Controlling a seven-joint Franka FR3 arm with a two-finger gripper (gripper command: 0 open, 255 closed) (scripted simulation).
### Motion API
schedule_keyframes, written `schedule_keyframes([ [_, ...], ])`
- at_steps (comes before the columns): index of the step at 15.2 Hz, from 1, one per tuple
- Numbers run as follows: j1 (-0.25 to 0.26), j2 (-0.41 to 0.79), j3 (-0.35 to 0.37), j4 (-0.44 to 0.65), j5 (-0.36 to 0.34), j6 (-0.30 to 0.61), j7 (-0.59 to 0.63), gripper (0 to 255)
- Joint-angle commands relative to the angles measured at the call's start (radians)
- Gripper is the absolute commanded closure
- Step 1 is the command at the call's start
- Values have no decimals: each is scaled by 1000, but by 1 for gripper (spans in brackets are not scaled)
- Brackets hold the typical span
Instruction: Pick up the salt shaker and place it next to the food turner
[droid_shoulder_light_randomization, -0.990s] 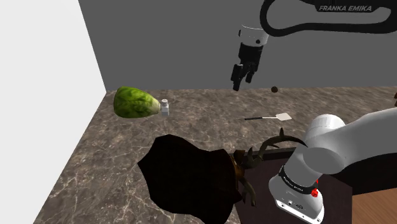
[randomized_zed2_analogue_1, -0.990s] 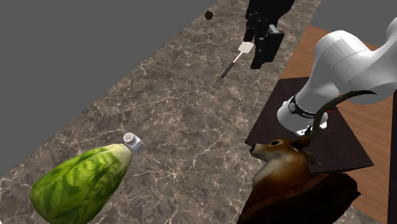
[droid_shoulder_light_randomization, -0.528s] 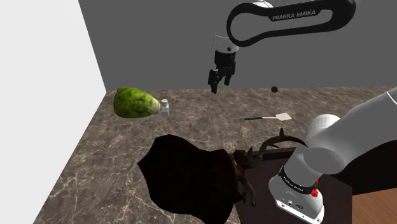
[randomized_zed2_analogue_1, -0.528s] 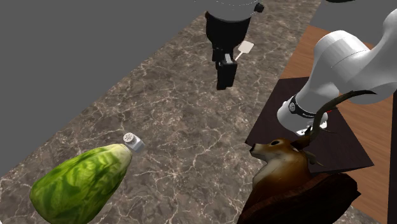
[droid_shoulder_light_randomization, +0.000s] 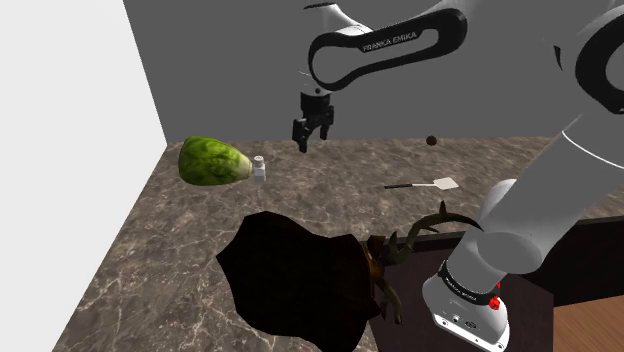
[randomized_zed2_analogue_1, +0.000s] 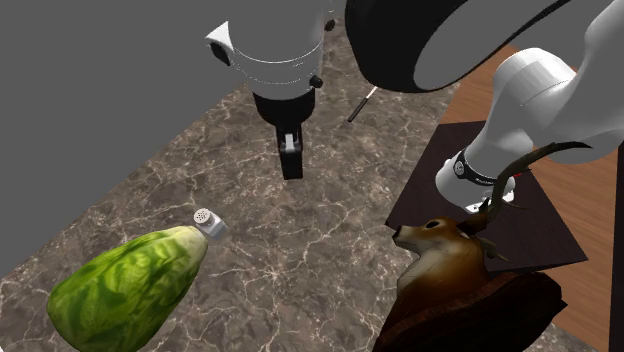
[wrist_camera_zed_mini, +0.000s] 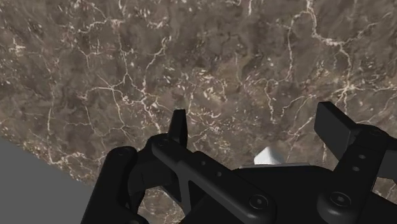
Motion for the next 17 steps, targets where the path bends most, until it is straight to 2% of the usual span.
schedule_keyframes([
  [1, 2, 85, 6, 70, -12, 15, 5, 0],
  [8, 23, 360, 23, 317, -59, 41, 31, 0],
  [14, 56, 612, 25, 598, -100, 8, 40, 0],
  [17, 58, 638, 23, 606, -104, 27, 42, 0],
])
